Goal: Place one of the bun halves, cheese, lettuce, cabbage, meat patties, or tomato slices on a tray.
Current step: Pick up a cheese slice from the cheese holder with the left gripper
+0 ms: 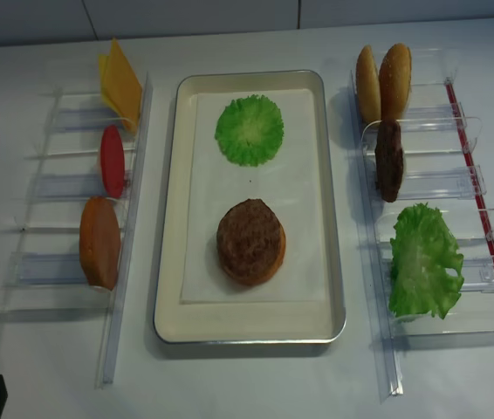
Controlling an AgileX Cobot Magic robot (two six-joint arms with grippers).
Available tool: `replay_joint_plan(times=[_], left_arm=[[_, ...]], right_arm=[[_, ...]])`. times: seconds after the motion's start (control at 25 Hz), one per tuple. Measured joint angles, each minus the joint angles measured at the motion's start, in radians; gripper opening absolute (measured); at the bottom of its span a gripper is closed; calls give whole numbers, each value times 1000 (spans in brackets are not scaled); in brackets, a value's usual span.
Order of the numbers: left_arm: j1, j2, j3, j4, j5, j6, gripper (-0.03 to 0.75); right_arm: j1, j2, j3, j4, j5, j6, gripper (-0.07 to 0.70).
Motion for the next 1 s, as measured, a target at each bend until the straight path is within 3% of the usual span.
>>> replay_joint_plan(times=[0.44,0.6,0.84,1.0], left_arm=[[0,0,0,0,0,0,516],[0,0,-4,-9,-11,65,516],[0,27,-95,-57,-134,154,516],[0,233,-174,-62,-202,156,516]], right_arm=[[0,0,0,0,0,2,515],[0,0,0,0,0,2,515],[0,0,0,0,0,2,516],[0,0,0,0,0,2,515]])
